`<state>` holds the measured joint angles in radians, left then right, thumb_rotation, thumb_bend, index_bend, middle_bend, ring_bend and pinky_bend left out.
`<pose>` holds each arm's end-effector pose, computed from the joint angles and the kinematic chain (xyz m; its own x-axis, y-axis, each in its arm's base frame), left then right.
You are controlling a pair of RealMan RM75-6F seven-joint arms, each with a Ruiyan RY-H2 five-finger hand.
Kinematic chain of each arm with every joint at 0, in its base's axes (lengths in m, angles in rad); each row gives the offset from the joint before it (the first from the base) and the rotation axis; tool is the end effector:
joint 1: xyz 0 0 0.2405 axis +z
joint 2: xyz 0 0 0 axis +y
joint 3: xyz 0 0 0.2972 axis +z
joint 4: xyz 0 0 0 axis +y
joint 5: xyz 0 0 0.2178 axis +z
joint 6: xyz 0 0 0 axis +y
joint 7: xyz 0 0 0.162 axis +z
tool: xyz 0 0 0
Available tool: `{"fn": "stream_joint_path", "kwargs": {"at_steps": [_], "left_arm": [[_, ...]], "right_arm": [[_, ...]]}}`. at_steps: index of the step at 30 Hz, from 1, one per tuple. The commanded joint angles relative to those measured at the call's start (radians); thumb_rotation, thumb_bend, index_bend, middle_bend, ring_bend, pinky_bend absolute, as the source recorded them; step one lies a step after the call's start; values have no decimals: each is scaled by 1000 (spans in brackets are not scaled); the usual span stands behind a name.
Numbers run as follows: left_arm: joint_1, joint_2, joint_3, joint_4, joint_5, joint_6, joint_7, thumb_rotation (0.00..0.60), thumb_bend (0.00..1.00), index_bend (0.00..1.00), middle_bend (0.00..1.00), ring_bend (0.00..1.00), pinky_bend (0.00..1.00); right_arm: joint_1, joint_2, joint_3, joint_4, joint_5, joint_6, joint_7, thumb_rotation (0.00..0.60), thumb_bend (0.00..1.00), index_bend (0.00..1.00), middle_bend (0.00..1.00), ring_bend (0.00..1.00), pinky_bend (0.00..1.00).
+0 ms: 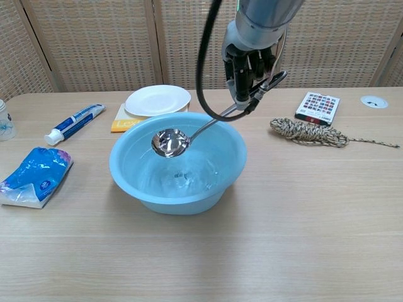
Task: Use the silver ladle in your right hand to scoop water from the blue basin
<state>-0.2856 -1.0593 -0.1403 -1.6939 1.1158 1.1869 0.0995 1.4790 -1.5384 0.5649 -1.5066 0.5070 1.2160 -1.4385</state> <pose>-0.3494 0.2833 0.1721 0.3596 0.1528 0.9205 0.9131 0.1457 -0.3809 0.0375 -0.4610 -0.0082 0.5813 -0.5488 0.6008 -0.7545 -0.0871 0.6505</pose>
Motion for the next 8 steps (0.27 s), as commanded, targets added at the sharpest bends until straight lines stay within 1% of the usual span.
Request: {"fn": "stream_joint_path", "kwargs": {"at_steps": [1,8], "left_arm": [[-2,-1,-2,5,-7,-5,-1,600,0,0,0,0,0],[-7,-3,-5,12,-24,-15,1,600,0,0,0,0,0]], "right_arm": [[17,-10,33,42,37,-9,-37,600,818,857,1000,1000,1000],[37,-27,80,107,93,-5,-99,600,819,857,1000,1000,1000]]}}
